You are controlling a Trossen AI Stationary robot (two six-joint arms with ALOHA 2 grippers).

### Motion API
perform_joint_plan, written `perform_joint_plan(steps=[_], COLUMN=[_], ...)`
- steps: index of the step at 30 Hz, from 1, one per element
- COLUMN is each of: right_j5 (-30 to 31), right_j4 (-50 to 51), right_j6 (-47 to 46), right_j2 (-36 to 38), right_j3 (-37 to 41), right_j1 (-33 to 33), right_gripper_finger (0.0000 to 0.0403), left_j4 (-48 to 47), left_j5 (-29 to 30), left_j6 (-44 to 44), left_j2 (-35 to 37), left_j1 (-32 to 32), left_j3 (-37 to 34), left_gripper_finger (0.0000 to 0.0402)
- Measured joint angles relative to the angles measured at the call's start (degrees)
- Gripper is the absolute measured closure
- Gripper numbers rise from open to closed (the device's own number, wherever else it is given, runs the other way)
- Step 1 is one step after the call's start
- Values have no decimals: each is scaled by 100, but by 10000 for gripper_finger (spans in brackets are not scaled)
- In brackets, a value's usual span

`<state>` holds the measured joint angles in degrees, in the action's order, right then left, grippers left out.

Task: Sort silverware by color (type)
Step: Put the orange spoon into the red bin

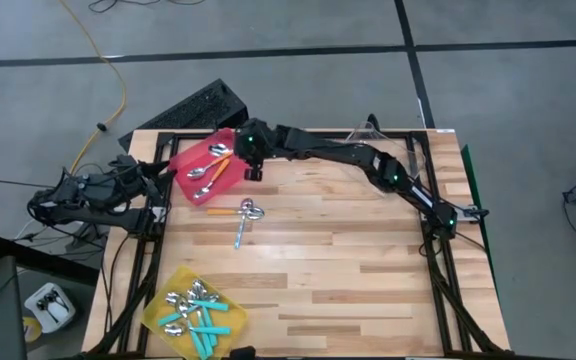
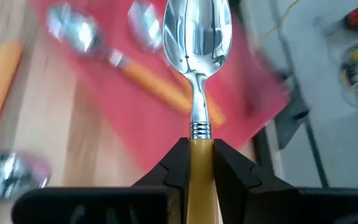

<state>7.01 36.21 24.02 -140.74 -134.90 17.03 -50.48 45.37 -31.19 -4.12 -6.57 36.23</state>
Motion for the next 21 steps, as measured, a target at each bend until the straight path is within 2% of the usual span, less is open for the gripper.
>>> perform_joint_plan(steps=[14,21], right_j5=[41,80], right_j4=[175,185], right_j6=[172,166], right_j2=[-204,-322], right_j3=[-2,3], right_j1=[-54,-54], right_gripper_finger=[329,310], left_j4=[0,0], left_j5=[2,4], left_j6=[2,1], left_j2=[0,0], left_j1=[0,1], left_j3=[-2,-2], left_gripper_finger=[196,196])
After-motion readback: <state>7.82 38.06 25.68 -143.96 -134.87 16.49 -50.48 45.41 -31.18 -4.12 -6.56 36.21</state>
